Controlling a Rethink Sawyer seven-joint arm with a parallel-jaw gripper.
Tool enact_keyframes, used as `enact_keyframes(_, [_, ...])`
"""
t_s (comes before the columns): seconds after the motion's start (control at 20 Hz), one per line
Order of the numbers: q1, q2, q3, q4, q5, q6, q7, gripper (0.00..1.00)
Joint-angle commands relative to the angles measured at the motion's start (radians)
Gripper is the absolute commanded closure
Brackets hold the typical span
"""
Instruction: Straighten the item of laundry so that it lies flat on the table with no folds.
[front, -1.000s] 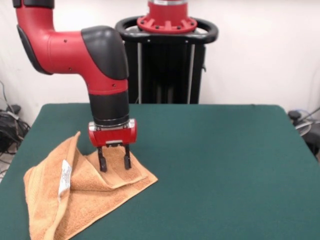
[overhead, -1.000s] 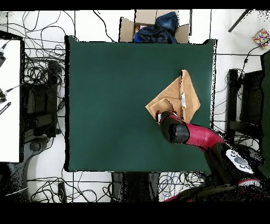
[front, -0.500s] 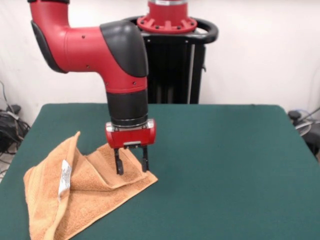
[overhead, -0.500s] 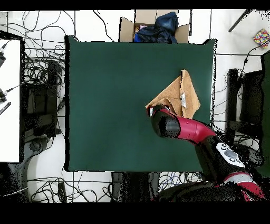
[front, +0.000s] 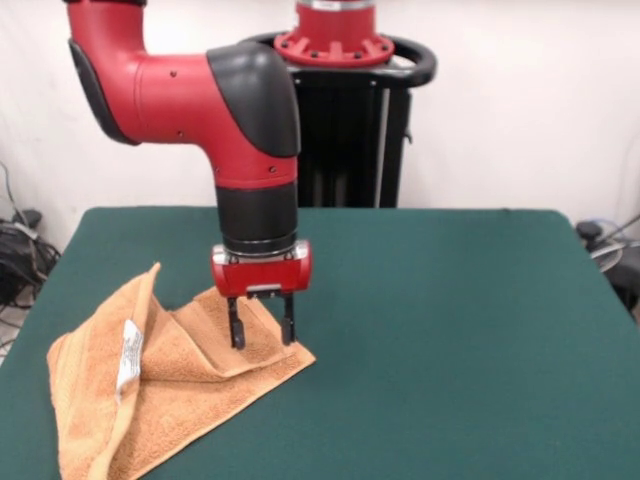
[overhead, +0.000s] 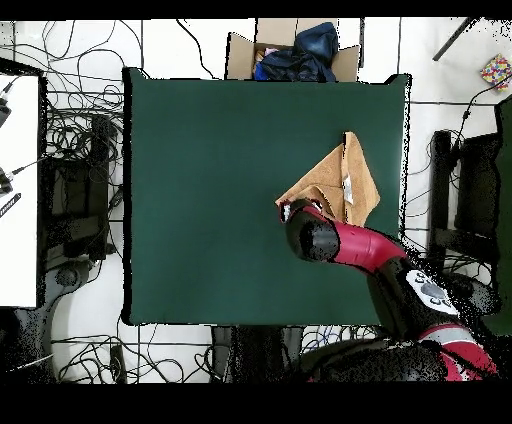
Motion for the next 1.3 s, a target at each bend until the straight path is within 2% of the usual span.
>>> enact_keyframes(0.05, [0.003,0.091,-0.024,-0.081,0.044,-0.048,0.197,0.00])
enact_keyframes(0.7, [0.025,0.084,-0.041,-0.070,0.060,-0.067,0.215,0.00])
enact_keyframes(1.0, [0.056,0.022,-0.066,0.028,0.073,-0.102,0.265,0.00])
enact_keyframes(1.3, [0.086,-0.019,-0.083,0.079,0.107,-0.101,0.277,0.00])
